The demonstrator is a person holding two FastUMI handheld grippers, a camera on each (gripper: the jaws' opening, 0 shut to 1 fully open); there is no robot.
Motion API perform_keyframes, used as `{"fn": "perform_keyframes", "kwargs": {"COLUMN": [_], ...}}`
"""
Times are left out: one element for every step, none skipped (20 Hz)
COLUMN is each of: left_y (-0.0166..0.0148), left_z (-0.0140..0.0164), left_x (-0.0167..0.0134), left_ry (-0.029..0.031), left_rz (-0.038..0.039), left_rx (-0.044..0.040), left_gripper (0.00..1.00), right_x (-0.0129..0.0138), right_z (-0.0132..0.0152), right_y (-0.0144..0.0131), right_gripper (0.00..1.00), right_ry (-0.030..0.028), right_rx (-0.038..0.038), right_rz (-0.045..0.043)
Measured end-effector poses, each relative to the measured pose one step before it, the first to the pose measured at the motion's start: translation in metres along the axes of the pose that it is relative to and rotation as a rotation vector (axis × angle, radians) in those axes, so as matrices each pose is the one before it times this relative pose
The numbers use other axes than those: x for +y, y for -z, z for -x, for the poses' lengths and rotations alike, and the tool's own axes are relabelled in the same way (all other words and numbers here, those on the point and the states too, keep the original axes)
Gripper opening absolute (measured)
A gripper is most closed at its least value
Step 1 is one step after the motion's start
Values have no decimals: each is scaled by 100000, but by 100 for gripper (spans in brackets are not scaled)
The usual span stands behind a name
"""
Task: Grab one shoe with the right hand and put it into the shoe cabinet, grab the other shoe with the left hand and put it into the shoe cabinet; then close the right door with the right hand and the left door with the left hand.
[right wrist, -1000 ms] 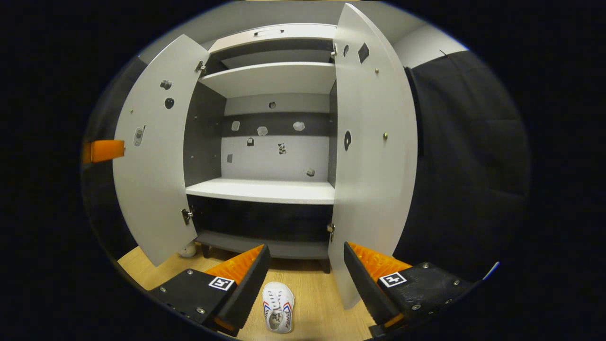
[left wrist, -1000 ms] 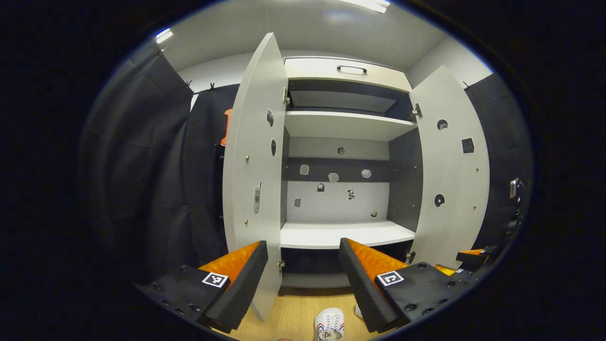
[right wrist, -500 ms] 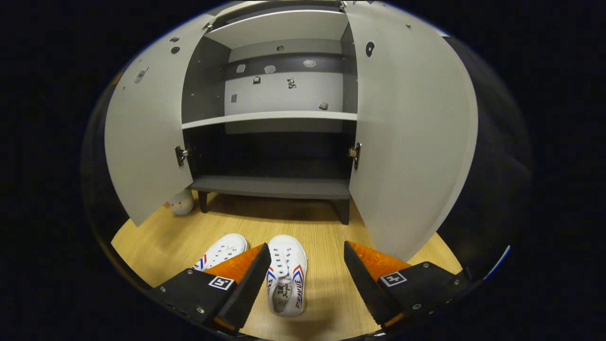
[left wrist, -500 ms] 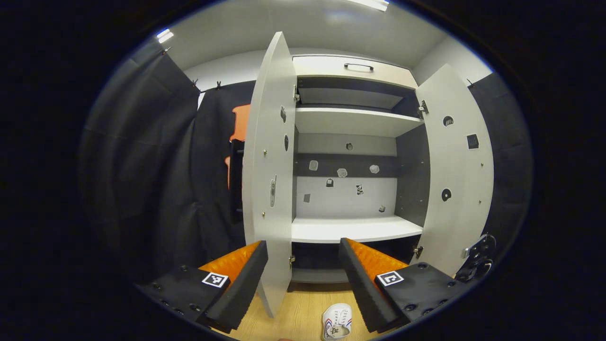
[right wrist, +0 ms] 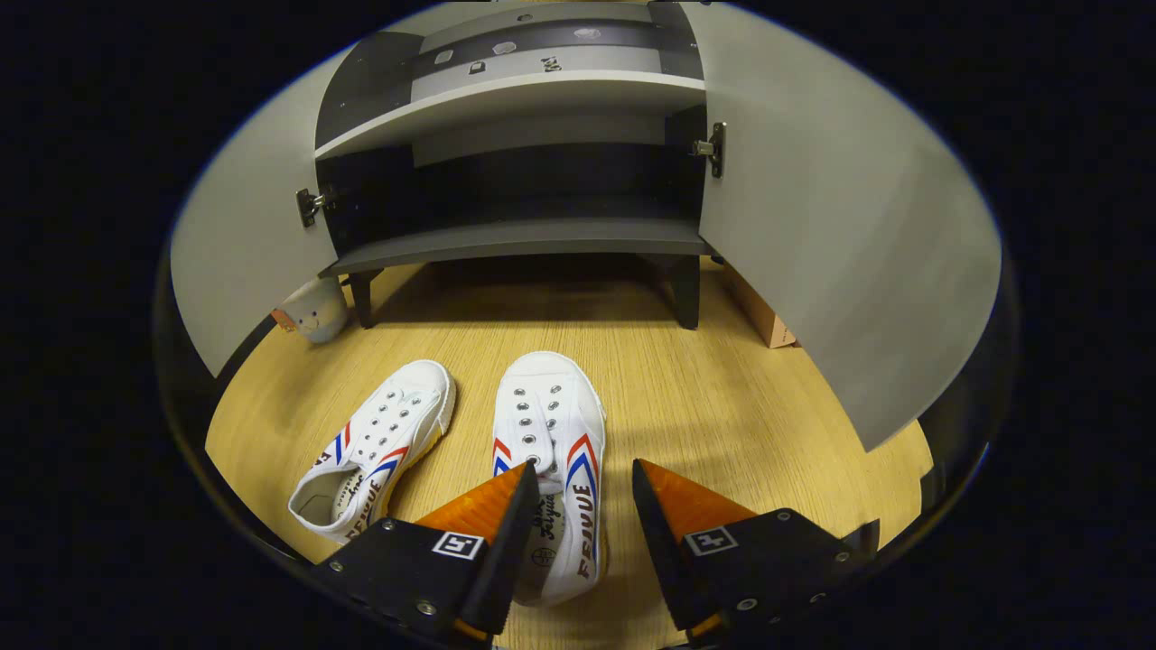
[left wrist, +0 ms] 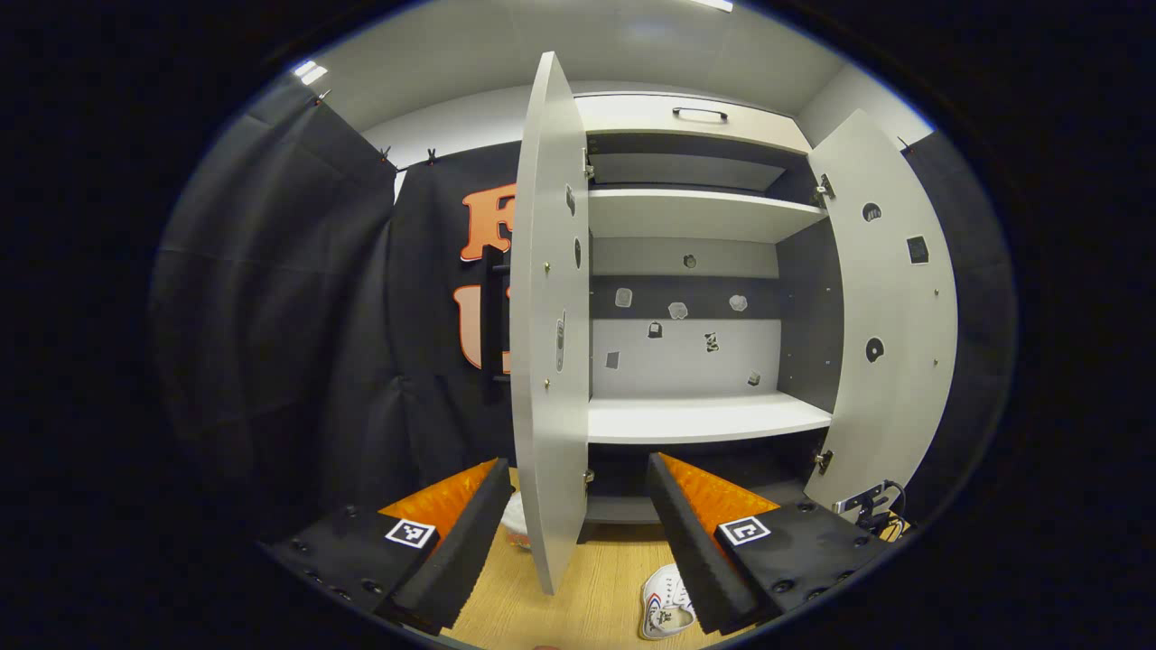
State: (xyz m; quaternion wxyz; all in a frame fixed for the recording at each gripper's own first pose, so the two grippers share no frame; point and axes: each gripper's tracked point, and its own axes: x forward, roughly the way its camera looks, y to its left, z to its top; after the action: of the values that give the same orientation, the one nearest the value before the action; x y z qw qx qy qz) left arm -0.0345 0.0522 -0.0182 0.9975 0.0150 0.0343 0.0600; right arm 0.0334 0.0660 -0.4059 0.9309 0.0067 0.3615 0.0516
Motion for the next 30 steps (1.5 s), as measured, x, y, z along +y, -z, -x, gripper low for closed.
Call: {"fn": "perform_keyframes", "kwargs": {"left_y": [206, 167, 196, 194, 89, 110, 152, -50, -61, 48, 58, 192, 65, 54, 117, 34, 146, -34, -46, 26, -162, -141, 90, 88, 46, 12, 225, 75, 56, -147], "left_z": [42, 2, 13, 145, 26, 85, 44, -56, -36, -139, -48, -95, -17, 112, -47, -121, 131, -36, -101, -55, 10, -58, 10, -122, -10, -7, -17, 87, -21, -18], "left_x": [383, 212, 193, 125, 135, 143, 196, 140, -36, -14, -150, -147, -94, -155, -59, 21, -41, 41, 42, 76, 71, 100, 112, 142, 164, 111, 129, 59, -21, -27], "left_ry": [-765, -520, -315, -57, -210, -194, -301, -99, 100, 91, 321, 315, 373, 341, 205, 113, 148, 185, 192, 266, 323, 373, 179, -50, -90, -195, -158, -13, 61, 159], "left_rz": [-471, -474, -261, -35, -70, -117, 90, 463, 511, 342, 172, 63, 23, -88, -267, -325, -224, -6, 173, 323, 461, 298, 91, -89, -13, 26, 4, 66, 33, -47], "left_rx": [443, 494, 605, 289, 350, 302, 349, -75, -118, 196, 327, 342, 173, 10, 141, 184, 98, -111, 214, 178, -597, -499, -227, -111, -307, -194, 35, -46, -88, -314], "left_gripper": [98, 98, 98, 98, 98, 98, 98, 98, 97, 98, 98, 98, 97, 98, 98, 98, 98, 98, 98, 98, 99, 99, 99, 98, 98, 98, 98, 98, 98, 98], "right_x": [1, 36, 85, 173, 51, -160, -128, -35, -103, -12, -136, -145, -150, -198, 67, 24, 2, 101, 146, 166, 155, 240, 306, 174, 298, 512, 334, 437, 445, 472], "right_z": [-606, -510, -454, -467, -321, -322, -96, -66, 22, -81, -28, -6, 124, 132, 389, 480, 558, 583, 693, 985, 967, 885, 897, 831, 686, 525, 659, 488, 376, 689], "right_y": [306, 364, 387, 537, 314, 96, 99, 33, -73, 32, -143, -21, -176, -314, -215, -439, -455, -319, -785, -769, -987, -1103, -1252, -1466, -1484, -1371, -1439, -1295, -1536, -1933], "right_gripper": [60, 58, 52, 53, 43, 39, 36, 35, 35, 33, 28, 24, 14, 11, 2, 1, 1, 1, 1, 1, 1, 0, 0, 0, 0, 0, 0, 1, 0, 0], "right_ry": [-22, 323, -372, -706, -364, 112, -170, -345, -71, 458, 1082, 1029, 1269, 948, 340, 488, 1195, 808, 288, 35, 45, -170, -415, -565, -992, -1019, -632, -726, -1287, -1234], "right_rx": [1922, 1666, 2172, 2361, 1711, 845, 836, 797, 259, 35, -129, -298, -141, -218, 9, -237, -695, -609, -1976, -1994, -2132, -1876, -1704, -2329, -2201, -2224, -2168, -1941, -2028, -2462], "right_rz": [854, 26, -998, -1841, -1666, -1224, -1120, -1136, -630, -124, 102, 251, 437, 331, -149, -258, 267, 1035, 790, 1006, 585, 343, 69, -826, -755, -281, 95, 169, 330, -509]}}
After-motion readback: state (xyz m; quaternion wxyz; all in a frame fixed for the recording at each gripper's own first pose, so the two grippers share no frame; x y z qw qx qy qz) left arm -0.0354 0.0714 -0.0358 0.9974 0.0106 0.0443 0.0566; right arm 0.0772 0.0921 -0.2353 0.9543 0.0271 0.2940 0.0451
